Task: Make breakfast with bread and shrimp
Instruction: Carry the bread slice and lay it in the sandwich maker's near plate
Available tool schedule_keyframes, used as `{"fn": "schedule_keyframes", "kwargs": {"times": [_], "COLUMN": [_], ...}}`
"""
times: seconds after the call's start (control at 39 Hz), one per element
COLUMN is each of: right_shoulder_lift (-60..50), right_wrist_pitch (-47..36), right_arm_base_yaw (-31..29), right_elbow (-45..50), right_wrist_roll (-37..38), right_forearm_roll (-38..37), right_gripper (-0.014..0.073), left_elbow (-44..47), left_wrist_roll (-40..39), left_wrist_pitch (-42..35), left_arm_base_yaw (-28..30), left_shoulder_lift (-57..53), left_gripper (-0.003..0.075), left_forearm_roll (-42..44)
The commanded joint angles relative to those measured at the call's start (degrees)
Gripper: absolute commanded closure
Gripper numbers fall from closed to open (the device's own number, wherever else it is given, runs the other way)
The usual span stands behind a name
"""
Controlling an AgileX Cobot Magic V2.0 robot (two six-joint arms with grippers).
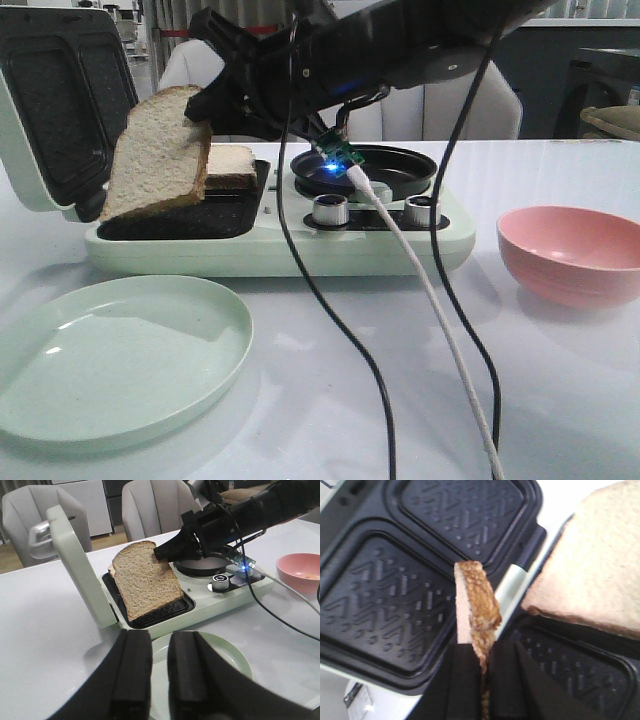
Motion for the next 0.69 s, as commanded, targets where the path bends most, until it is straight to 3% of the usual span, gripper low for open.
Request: {"fn": "schedule_keyframes", "kwargs": {"times": [0.0, 0.23, 0.67], "right_shoulder_lift": [-2.5, -2.3, -2.3], "right_wrist_pitch": [1.3, 0.5, 5.7], "right_arm_base_yaw": [-0.4, -1.4, -3.5], "right_elbow": [-2.2, -2.2, -2.2], "right_wrist_roll": [-1.0, -0.9, 7.0], "right_forearm_roll": [6.1, 2.7, -9.8], "right_gripper": [0.0456, 0.0447, 0.0446], "left_elbow": [-1.6, -1.6, -1.6], "left_wrist_roll": [-0.1, -0.1, -0.1], "left_wrist_pitch": [-4.8, -4.8, -4.8], "left_arm_base_yaw": [-0.1, -0.1, -0.1], "left_shoulder_lift": [0.8, 0.8, 0.8], "left_gripper": [0.0515, 0.0515, 0.0515], "left_forearm_roll": [-0.9, -0.9, -0.9]}}
